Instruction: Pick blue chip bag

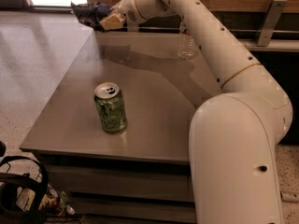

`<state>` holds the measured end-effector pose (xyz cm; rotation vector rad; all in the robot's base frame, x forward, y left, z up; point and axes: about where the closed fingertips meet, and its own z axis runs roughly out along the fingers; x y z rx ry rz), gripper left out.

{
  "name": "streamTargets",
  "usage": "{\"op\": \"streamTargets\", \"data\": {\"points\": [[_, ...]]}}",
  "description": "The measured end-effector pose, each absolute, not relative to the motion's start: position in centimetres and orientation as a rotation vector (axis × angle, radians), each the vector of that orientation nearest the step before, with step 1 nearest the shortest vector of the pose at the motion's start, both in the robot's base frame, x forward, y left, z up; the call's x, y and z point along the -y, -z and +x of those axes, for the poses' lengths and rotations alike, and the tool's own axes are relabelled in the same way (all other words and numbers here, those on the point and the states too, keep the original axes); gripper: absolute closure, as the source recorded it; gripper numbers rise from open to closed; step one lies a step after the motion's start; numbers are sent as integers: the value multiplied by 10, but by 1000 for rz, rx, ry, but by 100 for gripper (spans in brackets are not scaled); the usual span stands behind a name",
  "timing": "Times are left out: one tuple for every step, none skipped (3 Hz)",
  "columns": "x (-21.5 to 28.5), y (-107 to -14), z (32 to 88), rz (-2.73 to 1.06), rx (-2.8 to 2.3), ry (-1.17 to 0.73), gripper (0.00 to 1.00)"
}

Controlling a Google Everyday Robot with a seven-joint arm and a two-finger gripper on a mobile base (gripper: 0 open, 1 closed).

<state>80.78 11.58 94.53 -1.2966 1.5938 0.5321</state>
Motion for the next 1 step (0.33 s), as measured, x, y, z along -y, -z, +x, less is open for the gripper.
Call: {"op": "streamTargets", "data": {"points": [[-104, -957, 797, -1318, -1588, -585, 100]]}}
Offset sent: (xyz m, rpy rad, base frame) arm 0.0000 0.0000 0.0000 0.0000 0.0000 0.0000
